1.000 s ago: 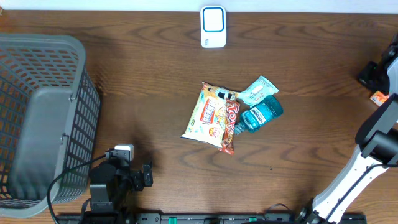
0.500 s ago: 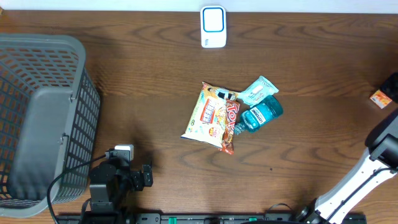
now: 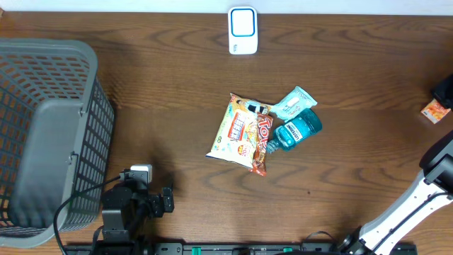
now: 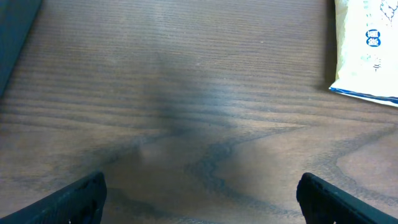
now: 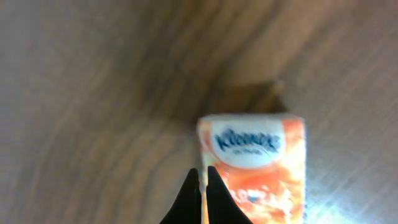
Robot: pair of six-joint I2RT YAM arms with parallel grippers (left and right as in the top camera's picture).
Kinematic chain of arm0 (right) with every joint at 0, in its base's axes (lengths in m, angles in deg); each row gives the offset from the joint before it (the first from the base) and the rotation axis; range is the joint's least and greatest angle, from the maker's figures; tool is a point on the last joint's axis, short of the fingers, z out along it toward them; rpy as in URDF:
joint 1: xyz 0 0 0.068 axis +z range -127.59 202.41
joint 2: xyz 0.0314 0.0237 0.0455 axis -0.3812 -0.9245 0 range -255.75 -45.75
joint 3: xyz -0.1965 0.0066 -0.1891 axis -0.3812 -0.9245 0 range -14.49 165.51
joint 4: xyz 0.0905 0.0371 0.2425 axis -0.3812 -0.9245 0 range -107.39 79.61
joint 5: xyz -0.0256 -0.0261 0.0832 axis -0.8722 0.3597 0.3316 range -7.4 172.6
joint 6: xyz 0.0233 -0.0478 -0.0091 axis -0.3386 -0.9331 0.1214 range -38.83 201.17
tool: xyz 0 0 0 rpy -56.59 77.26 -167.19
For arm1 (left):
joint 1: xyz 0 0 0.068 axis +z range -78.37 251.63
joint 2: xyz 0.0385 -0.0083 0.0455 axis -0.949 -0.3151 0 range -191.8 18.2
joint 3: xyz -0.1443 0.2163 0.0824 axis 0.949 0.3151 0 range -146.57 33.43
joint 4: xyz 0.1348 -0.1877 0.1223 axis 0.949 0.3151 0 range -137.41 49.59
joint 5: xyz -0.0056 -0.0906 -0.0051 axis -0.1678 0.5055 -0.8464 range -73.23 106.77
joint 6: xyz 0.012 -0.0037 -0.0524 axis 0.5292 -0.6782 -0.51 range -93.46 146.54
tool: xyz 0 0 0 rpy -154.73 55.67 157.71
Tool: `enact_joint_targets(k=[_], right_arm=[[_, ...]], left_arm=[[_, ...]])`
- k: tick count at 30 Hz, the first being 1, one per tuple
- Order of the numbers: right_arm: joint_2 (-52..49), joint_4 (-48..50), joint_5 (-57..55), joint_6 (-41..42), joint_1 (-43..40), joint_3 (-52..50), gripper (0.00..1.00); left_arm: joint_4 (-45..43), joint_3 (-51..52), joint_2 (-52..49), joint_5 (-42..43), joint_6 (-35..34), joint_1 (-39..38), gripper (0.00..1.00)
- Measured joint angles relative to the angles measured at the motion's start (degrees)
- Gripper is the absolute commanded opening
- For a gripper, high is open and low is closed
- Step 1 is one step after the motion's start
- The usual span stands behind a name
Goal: Scan the item barcode
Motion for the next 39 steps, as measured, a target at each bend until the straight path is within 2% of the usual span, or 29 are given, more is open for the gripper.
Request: enact_joint_targets(k=[11, 20, 27, 34, 37, 39], right_arm=[[-0.02, 2.73, 1.18, 0.02, 0.20, -0.61, 0.01], [-0.63, 5.70, 1.18, 0.02, 0.20, -5.29, 0.01], [-0.81, 5.22, -7.72, 0.02, 0.46, -6.88, 0.01], [-1.09, -1.66, -21.73, 0.02, -1.68, -5.29, 0.01], [-1.60, -5.68, -20.35, 0.02, -3.65, -1.68, 0.01], [-1.70, -8.96, -15.21, 0.02, -4.76, 1.70, 0.01]], left_arm=[[0.00, 0.00, 0.00, 0.00, 0.00, 0.00, 0.98], [0.00, 0.00, 0.00, -0.02, 0.02, 0.00, 0.98], [0.02, 0.00, 0.00, 0.00, 0.02, 0.00, 0.98], [0.00, 0.00, 0.00, 0.00, 0.00, 0.00, 0.99], [0.00, 0.00, 0.00, 0.00, 0.04, 0.00, 0.98], [0.02, 0.00, 0.00, -0.02, 0.02, 0.00, 0.98]])
